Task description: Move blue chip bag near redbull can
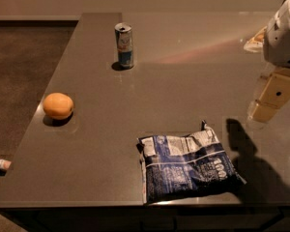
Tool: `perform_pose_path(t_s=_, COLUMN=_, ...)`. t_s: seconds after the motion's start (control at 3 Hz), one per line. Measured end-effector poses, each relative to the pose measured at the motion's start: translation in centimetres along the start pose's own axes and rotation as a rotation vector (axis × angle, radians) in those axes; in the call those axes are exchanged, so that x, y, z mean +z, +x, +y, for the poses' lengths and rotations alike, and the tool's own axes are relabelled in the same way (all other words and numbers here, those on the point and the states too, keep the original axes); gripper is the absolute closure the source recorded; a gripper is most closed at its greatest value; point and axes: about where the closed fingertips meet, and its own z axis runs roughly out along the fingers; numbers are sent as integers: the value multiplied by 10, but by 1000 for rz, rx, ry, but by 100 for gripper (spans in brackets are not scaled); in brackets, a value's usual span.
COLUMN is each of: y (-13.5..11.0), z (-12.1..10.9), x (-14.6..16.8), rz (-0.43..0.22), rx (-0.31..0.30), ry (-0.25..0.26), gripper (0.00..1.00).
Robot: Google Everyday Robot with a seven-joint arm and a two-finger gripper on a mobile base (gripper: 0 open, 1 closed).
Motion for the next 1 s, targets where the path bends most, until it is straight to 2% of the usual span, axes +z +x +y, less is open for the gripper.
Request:
perform_pose_path(t_s=0.33, y=-2, z=1, x=0, rz=-5, rx=-5, ry=11, gripper=0)
perform_pose_path(t_s=0.67, y=-9, z=11, x=13, rz=-9, rx=-45, ry=-15, gripper=0)
perform_pose_path(t_s=1.0, y=-18, z=26, x=40, rz=-14, rx=-104, ry=-85, gripper=0)
